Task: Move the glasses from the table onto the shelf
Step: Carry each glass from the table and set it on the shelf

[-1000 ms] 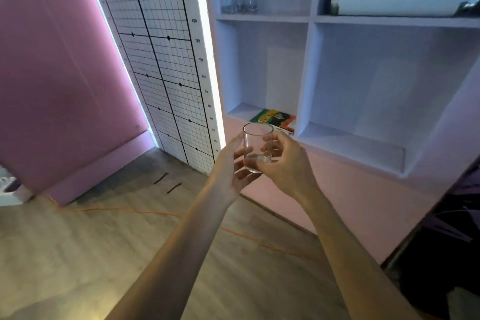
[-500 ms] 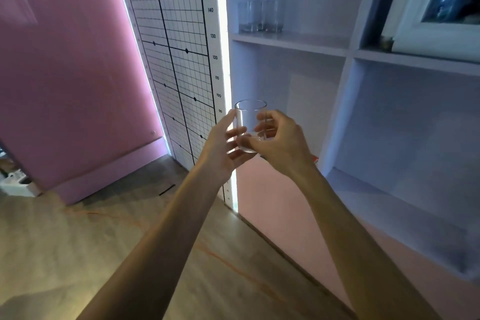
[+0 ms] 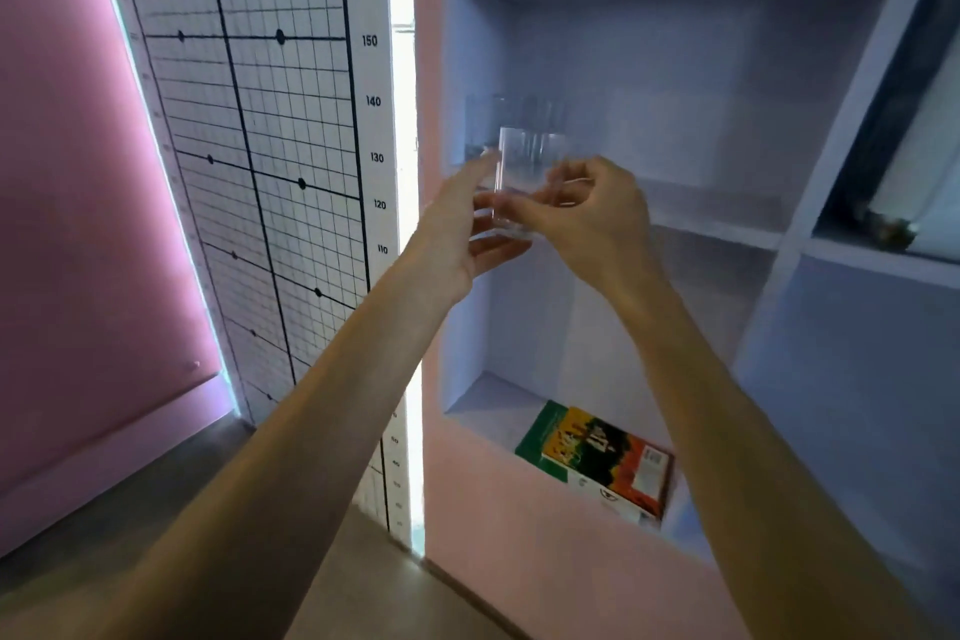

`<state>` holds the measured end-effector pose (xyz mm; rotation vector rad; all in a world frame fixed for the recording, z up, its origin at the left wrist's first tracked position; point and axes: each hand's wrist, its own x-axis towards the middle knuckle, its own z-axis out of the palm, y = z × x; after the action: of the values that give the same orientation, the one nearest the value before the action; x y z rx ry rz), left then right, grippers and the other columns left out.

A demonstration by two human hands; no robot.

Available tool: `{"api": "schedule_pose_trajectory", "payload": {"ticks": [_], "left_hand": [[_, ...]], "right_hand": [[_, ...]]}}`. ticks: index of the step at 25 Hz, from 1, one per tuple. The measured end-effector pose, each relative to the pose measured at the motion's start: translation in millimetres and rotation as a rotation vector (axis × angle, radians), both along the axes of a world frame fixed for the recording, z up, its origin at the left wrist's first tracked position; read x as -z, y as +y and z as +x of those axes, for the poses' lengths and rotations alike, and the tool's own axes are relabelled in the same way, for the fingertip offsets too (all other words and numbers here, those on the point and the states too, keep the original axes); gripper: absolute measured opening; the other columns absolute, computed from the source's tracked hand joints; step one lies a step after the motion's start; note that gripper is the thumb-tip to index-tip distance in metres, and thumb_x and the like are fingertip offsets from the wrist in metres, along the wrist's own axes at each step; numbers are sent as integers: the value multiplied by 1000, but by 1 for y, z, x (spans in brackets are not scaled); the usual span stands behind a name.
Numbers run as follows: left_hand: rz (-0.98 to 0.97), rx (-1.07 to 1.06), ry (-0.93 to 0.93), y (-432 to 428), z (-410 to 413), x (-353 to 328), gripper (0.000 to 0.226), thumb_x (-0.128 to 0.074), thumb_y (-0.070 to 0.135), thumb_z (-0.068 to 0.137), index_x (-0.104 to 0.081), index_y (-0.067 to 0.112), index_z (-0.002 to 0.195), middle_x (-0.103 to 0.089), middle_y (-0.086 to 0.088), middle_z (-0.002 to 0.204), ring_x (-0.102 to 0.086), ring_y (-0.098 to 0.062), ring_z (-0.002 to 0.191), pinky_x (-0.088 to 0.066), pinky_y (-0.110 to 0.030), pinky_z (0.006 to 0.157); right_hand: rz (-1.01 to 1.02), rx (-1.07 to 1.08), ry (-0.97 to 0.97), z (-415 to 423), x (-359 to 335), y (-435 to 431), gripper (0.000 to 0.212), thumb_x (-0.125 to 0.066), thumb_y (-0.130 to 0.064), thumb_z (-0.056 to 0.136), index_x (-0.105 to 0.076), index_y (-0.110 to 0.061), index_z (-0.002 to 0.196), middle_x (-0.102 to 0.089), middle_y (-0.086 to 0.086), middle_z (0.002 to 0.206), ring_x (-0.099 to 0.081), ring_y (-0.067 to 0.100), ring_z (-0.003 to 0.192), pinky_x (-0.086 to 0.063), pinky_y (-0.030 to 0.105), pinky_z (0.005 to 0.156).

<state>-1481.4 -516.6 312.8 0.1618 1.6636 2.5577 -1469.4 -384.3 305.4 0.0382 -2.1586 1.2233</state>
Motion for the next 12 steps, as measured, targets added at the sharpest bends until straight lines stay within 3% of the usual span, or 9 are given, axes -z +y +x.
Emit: {"api": "schedule_pose_trajectory", "payload": {"ticks": [2,9,12], "left_hand": [[-6,59,16,-5,-37,-16,23,-64,32,95,-66,8,97,-71,-4,65,-69,-22,63,-63,-40,76],[-125,13,42,-4,-131,-30,43,-62,41,93,-69,4,113,-74,-16,104,-68,-24,77,-61,-32,66],[-100,-18,58,-2,-149,-27,43,-64,35,93,-70,-1,116,-72,-15,94,-67,-22,66,-58,-26,55]], "right_hand": [[-2,79,20,-33,-17,-5,60,-92,-54,65,-67,-16,105,-75,-4,94,-73,11,86,-54,20,70],[-17,315,7,-117,-36,-2,61,-94,-45,63,-66,-15,108,-68,-4,96,-68,16,90,-50,26,76],[-11,365,-25,-137,-30,4,62,-94,-47,62,-66,-16,108,-72,0,100,-70,20,95,-57,34,84]]}}
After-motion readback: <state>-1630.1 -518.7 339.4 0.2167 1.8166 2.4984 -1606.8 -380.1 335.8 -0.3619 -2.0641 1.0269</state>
